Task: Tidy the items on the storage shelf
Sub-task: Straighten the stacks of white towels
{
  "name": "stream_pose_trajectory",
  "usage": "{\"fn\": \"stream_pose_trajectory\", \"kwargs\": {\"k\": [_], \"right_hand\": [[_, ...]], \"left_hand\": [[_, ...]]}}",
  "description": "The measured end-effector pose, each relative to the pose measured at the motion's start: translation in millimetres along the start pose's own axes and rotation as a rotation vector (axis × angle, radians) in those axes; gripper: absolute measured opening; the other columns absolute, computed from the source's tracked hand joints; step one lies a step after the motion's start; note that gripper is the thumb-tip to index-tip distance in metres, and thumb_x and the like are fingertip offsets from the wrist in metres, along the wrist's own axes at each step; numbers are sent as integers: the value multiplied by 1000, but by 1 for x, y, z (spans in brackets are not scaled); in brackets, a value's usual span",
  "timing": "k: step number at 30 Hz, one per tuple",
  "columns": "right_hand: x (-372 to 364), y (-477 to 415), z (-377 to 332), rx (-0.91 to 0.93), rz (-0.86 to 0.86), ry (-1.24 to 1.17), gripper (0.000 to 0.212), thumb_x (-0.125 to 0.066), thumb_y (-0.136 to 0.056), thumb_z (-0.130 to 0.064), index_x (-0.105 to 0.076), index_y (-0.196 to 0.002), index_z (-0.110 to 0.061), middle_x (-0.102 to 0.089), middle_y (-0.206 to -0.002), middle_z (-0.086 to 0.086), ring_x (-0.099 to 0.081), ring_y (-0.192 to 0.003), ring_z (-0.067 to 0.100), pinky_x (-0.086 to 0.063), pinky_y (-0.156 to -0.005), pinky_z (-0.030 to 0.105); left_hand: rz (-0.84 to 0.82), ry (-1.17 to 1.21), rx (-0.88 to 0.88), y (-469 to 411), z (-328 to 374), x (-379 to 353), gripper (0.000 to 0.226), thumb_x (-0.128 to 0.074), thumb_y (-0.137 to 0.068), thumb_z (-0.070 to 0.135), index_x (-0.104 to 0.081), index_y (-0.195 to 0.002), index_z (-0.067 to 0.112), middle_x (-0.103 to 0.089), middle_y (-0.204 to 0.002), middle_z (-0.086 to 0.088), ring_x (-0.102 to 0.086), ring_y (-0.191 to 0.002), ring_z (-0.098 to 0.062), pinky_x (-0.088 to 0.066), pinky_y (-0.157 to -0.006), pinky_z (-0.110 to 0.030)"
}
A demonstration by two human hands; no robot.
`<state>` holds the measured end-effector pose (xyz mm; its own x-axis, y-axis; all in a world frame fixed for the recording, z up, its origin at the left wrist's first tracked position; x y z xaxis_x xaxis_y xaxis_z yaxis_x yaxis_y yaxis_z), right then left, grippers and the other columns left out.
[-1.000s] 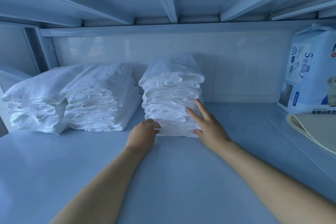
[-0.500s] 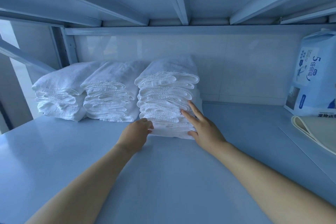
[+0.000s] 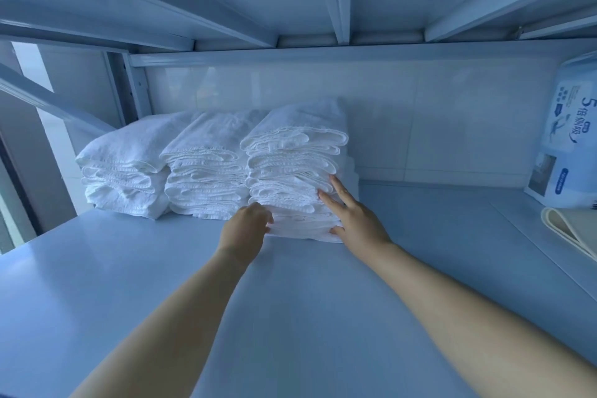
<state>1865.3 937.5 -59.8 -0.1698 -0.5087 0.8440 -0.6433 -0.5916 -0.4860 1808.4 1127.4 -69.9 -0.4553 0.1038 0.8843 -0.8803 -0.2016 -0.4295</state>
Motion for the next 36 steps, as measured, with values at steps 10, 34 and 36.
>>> {"fn": "stream_pose_trajectory", "kwargs": {"k": [10, 34, 36], "right_hand": [[-3, -2, 3, -73, 107, 10, 74, -61, -87, -7, -26, -145, -36, 5, -156, -16, -30, -136, 15, -43, -93, 28], [-27, -1, -13, -81, -232, 250, 60, -29, -97, -49, 0, -148, -35, 25, -153, -16, 20, -143, 17, -39, -101, 42], [-28, -9, -12, -92, -244, 258, 59, -28, -98, -48, -1, -148, -34, 23, -154, -13, 18, -143, 18, -37, -103, 43]], "left_hand": [[113, 70, -41, 5, -3, 4, 39, -58, -90, 18, -51, -128, 24, -38, -142, 1, -39, -127, -23, -52, -78, -41], [-227, -13, -315, -2, 17, -26, 59, -27, -97, 46, -8, -150, 27, 18, -154, 18, 6, -144, -5, -30, -112, -36], [-240, -59, -297, -8, 16, -30, 59, -26, -97, 46, -7, -150, 27, 19, -154, 16, 7, -144, -7, -24, -115, -42]]}}
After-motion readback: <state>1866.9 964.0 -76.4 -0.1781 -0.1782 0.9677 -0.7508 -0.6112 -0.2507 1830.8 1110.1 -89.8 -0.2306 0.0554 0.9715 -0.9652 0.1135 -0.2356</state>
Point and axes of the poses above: each hand's wrist, its own y-axis away from the middle knuckle, its own x-axis out of the back of the hand, z = x × y, the point moved 7 cm from there along -y, towards the middle knuckle
